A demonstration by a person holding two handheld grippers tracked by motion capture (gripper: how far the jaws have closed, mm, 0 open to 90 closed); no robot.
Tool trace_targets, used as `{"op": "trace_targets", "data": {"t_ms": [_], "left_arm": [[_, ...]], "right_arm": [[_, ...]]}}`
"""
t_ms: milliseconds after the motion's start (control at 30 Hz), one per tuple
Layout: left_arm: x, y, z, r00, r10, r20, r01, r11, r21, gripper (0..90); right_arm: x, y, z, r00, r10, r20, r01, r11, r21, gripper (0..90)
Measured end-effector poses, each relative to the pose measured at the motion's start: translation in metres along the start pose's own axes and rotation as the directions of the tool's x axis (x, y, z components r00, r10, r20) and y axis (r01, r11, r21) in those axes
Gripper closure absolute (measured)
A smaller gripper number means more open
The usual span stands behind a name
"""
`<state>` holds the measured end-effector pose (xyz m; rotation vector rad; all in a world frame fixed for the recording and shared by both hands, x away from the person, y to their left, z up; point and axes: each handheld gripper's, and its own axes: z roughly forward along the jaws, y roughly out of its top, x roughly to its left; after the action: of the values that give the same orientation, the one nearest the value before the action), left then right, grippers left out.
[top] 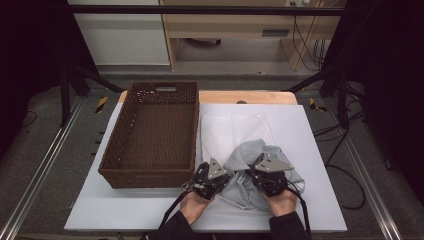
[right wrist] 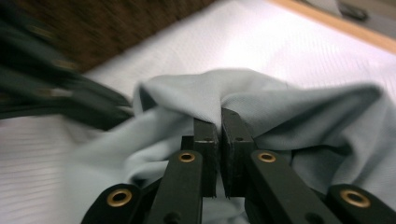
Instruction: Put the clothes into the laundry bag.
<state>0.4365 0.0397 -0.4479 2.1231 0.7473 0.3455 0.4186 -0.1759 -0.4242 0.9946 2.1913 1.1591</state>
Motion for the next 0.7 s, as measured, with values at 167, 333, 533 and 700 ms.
{"op": "trace_targets", "data": {"t_ms": [167,333,533,700], "left_arm": [[0.004,0.003,-0.005,0.9997,-0.019,0.014,0.019,0.9996,-0.022,88.2],[0.000,0.011,-0.015,0.9998,0.001,0.017,0.000,0.9978,-0.067,88.3],[-0.011,0.016,-0.019,0.9987,0.039,0.033,-0.036,0.9961,-0.080,88.4],[-0.011,0.010,-0.015,0.9988,0.044,0.021,-0.042,0.9974,-0.059,88.4]], "right_arm": [[0.010,-0.005,-0.028,0.9846,0.016,-0.174,-0.028,0.997,-0.070,87.3],[0.023,-0.021,-0.008,0.9764,0.009,-0.216,-0.004,1.000,0.022,87.3],[0.026,-0.033,0.032,0.9917,0.023,-0.127,-0.004,0.989,0.148,86.5],[0.031,-0.032,0.053,0.9994,-0.004,-0.034,0.009,0.988,0.155,83.5]]}}
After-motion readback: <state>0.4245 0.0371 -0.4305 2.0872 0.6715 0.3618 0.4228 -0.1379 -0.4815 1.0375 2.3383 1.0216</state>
